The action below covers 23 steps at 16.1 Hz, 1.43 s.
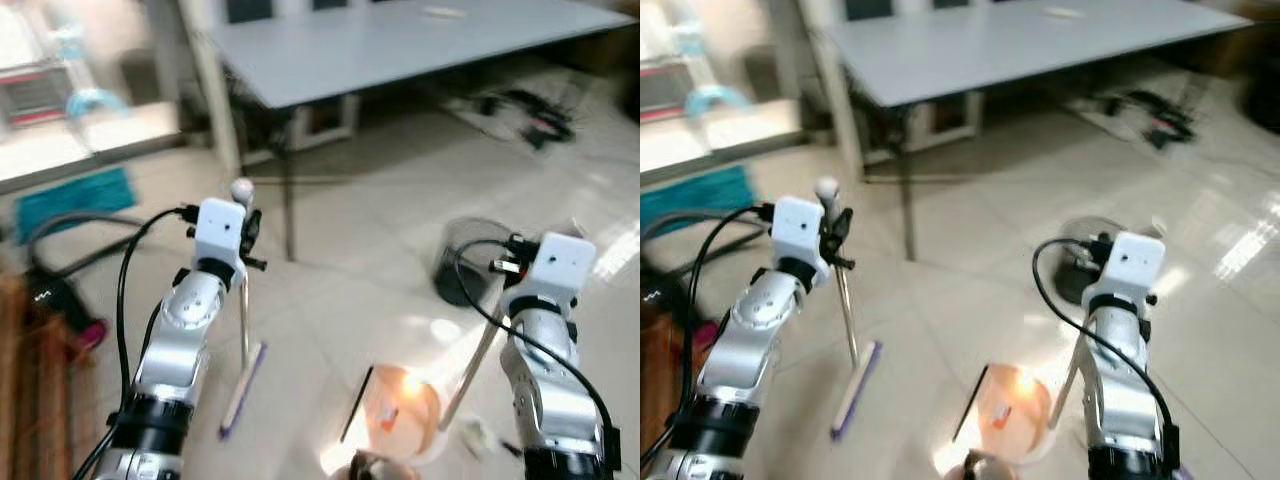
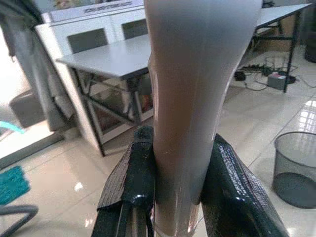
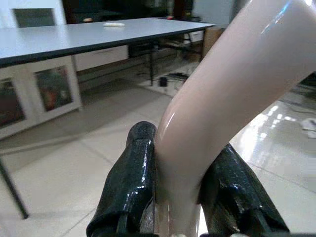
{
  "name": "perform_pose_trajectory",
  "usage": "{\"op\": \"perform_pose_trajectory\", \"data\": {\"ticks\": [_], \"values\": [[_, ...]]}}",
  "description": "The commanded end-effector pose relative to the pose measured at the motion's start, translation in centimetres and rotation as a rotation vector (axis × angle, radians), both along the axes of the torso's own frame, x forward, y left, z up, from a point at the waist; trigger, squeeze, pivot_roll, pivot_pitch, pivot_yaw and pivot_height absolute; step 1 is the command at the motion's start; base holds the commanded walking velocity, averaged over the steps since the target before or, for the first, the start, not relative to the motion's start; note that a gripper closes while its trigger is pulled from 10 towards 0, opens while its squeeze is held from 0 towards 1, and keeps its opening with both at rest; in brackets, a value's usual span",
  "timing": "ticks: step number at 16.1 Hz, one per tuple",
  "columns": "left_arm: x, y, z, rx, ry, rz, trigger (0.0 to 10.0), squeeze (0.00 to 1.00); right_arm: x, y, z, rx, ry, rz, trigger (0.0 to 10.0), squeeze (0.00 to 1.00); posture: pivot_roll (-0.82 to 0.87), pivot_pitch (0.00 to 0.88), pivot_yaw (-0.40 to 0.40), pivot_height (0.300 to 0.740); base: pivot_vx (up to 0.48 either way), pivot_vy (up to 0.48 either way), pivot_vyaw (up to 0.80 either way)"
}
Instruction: Sweep floor
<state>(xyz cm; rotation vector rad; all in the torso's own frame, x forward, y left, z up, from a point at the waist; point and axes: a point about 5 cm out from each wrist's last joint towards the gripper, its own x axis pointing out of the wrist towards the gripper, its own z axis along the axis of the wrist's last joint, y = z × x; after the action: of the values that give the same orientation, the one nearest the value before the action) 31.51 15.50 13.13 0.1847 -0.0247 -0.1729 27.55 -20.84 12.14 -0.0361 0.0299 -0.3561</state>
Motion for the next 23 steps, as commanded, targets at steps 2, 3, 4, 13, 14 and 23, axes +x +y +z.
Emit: {"op": "perform_pose_trajectory", "data": {"ticks": [2, 3, 4, 13, 14, 23], "values": [[-0.2, 0.2, 0.4, -0.004, -0.025, -0.001, 10.0, 0.00, 0.6, -0.1, 1.5, -0.023, -0.045, 0.009, 10.0, 0.00, -0.02, 0.000, 0.008, 0.740, 0.000, 0.000, -0.80], [-0.3, 0.2, 0.4, -0.014, -0.022, 0.010, 10.0, 0.00, 0.6, -0.2, 1.6, -0.028, -0.041, 0.004, 10.0, 0.00, -0.02, 0.000, 0.007, 0.740, 0.000, 0.000, -0.80], [-0.4, 0.2, 0.2, -0.016, -0.016, 0.016, 10.0, 0.00, 0.6, -0.3, 1.6, -0.032, -0.039, -0.003, 10.0, 0.00, -0.02, 0.000, 0.006, 0.740, 0.000, 0.000, -0.80], [-0.2, -0.2, 0.6, -0.044, -0.040, -0.019, 10.0, 0.00, 0.2, -0.6, 1.8, -0.036, -0.035, -0.028, 10.0, 0.00, -0.03, 0.000, 0.024, 0.740, 0.000, 0.031, -0.80], [-0.1, -0.2, 0.7, -0.042, -0.039, -0.024, 10.0, 0.00, 0.1, -0.7, 1.8, -0.034, -0.037, -0.034, 10.0, 0.00, -0.04, 0.000, 0.030, 0.740, 0.000, 0.390, -0.80], [0.5, -0.7, 0.9, -0.023, -0.047, -0.059, 10.0, 0.00, -1.0, -0.6, 1.2, -0.012, -0.016, -0.066, 10.0, 0.00, -0.05, 0.000, 0.058, 0.740, 0.000, 0.406, -0.80]]}}
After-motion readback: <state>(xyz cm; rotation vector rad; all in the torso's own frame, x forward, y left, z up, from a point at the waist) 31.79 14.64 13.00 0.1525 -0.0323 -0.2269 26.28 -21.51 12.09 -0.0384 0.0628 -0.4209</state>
